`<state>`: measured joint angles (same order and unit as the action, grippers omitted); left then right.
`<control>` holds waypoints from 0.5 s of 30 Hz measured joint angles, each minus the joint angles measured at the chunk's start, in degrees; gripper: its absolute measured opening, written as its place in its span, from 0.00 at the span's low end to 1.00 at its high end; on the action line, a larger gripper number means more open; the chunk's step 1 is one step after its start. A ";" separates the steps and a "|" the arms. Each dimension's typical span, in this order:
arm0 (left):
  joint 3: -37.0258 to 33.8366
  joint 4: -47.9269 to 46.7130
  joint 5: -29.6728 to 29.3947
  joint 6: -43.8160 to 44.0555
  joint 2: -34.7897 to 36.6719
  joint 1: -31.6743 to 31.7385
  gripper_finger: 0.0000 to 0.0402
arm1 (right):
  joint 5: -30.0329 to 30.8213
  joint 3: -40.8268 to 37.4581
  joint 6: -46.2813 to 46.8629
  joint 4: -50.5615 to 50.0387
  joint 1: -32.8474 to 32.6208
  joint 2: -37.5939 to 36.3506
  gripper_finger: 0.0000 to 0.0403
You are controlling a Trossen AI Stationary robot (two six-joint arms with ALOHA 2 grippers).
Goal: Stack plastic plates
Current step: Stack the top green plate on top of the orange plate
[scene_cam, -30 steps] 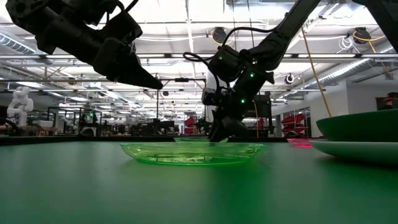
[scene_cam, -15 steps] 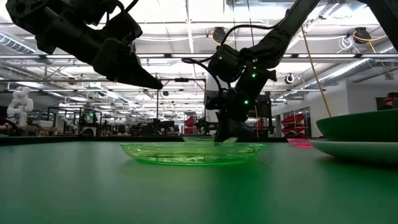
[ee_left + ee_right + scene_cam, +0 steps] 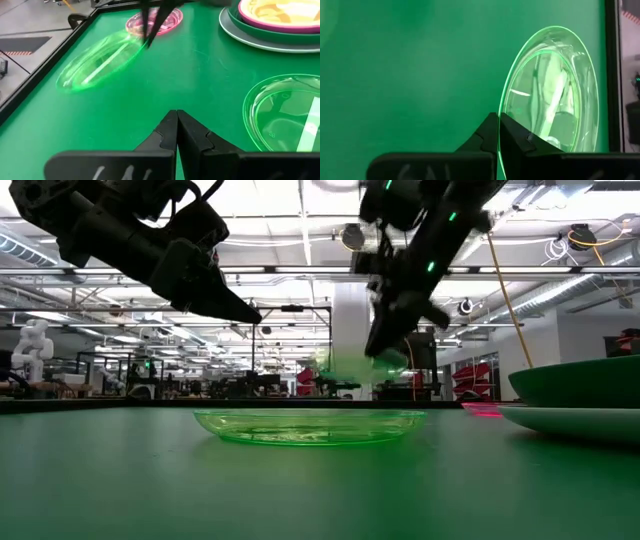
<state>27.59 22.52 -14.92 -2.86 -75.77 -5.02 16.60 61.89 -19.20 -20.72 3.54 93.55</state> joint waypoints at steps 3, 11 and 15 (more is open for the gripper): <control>0.00 -0.10 0.00 1.93 0.00 -0.02 0.02 | 0.09 0.00 3.24 -2.35 -3.40 -3.87 0.00; 0.00 0.05 0.03 5.46 0.00 -2.62 0.02 | 7.66 0.11 13.25 -11.21 -14.34 -10.29 0.00; 0.00 0.59 0.00 6.00 0.00 -4.42 0.02 | 7.65 0.11 19.27 -13.65 -19.50 -11.24 0.00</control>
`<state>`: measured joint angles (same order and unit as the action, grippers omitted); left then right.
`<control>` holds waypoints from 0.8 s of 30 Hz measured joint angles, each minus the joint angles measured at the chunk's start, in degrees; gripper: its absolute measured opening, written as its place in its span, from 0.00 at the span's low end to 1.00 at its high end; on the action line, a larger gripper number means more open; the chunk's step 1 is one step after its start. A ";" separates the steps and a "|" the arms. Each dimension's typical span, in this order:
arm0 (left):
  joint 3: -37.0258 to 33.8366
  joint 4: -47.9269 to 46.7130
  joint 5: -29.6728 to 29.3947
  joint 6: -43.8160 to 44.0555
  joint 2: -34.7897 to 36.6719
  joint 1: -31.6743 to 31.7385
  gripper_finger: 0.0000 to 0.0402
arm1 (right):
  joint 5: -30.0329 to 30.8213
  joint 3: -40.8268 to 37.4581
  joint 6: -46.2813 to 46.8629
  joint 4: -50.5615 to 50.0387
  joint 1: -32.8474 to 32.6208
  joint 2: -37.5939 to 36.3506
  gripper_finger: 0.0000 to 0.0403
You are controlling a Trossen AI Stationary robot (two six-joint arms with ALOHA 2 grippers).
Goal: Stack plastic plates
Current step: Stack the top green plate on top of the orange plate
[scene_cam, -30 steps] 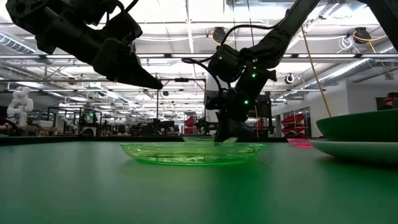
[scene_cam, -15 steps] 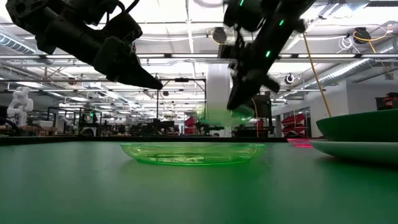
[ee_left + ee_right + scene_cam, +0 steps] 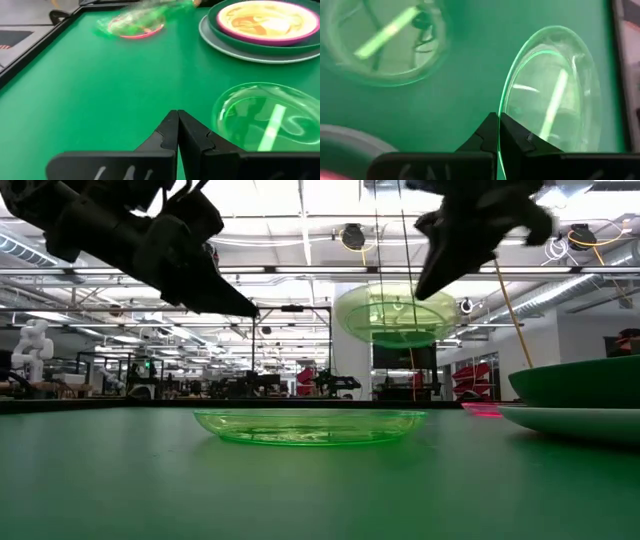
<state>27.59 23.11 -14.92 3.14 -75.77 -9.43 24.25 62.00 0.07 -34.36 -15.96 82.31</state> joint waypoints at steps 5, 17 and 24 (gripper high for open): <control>0.02 1.75 -0.04 0.24 0.00 -2.37 0.02 | -0.04 0.00 6.20 -1.48 -6.14 -0.12 0.00; 0.02 2.84 2.60 3.37 0.02 -8.05 0.02 | -0.34 5.07 23.29 -10.43 -20.12 -0.10 0.00; 0.02 3.00 2.26 -1.44 0.02 -8.71 0.02 | -0.52 8.78 33.25 -16.57 -27.71 -0.10 0.00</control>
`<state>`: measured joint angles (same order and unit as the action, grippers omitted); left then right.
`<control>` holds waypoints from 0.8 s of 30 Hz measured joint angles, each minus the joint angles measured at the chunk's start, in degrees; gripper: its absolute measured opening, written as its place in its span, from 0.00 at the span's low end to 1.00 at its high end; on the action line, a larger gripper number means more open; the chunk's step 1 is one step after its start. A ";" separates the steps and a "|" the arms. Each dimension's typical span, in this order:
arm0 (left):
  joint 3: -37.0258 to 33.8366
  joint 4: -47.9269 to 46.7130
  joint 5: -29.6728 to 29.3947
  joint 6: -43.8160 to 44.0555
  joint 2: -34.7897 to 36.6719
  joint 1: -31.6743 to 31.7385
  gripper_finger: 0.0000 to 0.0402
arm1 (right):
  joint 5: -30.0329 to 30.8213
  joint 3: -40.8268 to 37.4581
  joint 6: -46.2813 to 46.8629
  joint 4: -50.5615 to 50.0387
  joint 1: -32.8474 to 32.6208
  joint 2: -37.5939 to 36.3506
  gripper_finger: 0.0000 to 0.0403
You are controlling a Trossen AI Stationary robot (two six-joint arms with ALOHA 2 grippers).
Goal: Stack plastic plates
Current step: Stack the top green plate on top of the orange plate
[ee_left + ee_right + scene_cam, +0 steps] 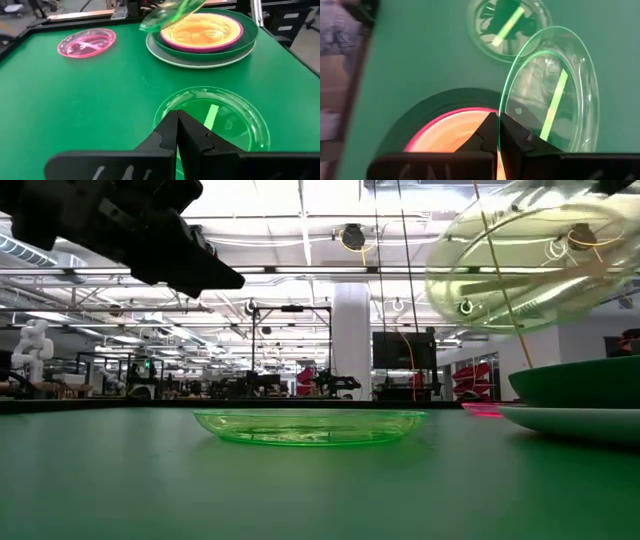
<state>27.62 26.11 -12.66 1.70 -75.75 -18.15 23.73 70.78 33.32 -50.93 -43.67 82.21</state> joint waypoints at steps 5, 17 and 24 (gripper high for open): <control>0.00 1.25 -1.80 4.90 0.01 -1.31 0.02 | -2.03 1.02 6.90 -0.79 -5.10 -0.04 0.00; 0.02 3.98 -4.40 10.92 -4.71 -6.76 0.02 | -4.80 1.05 22.04 -4.20 -13.51 3.01 0.00; 4.39 5.51 -4.57 9.04 -11.66 -6.60 0.02 | -6.07 1.05 25.14 -7.02 -14.71 5.85 0.00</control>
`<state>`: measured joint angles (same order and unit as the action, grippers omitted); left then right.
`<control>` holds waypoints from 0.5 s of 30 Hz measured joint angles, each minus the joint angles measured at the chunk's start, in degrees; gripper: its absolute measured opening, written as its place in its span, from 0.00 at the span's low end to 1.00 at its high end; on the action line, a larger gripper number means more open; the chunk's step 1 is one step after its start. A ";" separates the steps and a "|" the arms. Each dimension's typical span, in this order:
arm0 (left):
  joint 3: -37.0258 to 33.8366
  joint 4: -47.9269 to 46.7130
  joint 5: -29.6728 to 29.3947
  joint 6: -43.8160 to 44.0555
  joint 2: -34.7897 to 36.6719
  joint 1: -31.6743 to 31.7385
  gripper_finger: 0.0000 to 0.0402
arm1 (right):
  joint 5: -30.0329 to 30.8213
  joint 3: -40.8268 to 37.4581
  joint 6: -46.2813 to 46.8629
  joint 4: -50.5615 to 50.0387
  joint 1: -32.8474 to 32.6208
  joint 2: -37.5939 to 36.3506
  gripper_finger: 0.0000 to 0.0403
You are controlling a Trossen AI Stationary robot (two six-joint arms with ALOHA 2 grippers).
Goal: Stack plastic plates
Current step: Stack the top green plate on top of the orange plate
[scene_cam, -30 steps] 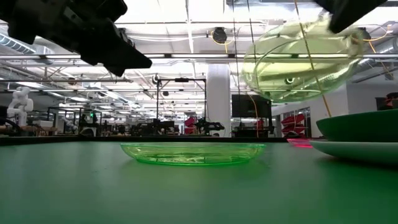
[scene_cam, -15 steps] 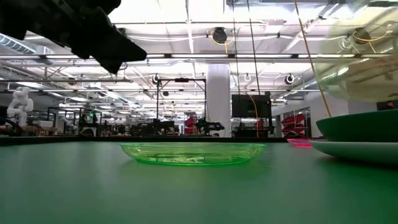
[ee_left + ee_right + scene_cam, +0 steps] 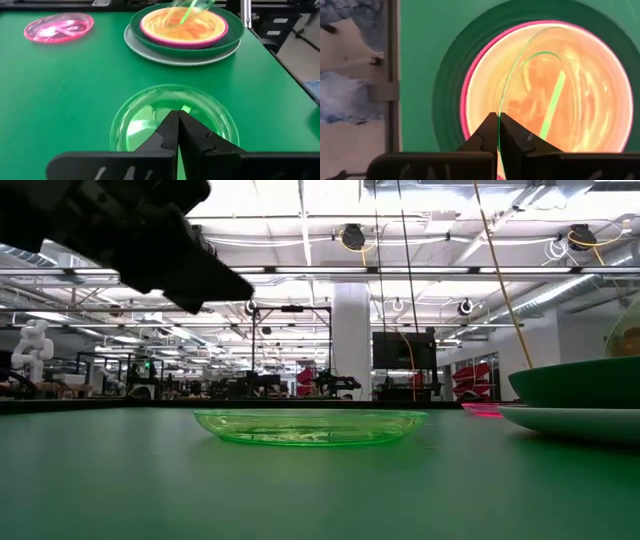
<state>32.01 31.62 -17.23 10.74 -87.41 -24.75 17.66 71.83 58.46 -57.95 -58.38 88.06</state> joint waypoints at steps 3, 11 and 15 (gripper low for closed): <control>2.83 -0.20 0.00 -2.61 -2.80 0.00 0.02 | -0.01 0.00 0.46 -0.26 -0.21 0.90 0.00; 10.67 -7.92 0.24 -5.50 -8.29 0.09 0.02 | 0.05 0.00 0.94 -0.19 -0.36 3.81 0.06; 12.55 -10.59 0.42 -4.60 -9.00 0.13 0.02 | 0.17 0.00 0.92 -0.21 -0.36 6.12 0.11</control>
<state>44.56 21.03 -16.81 6.14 -96.42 -24.62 17.83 71.83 59.37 -58.16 -58.74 94.19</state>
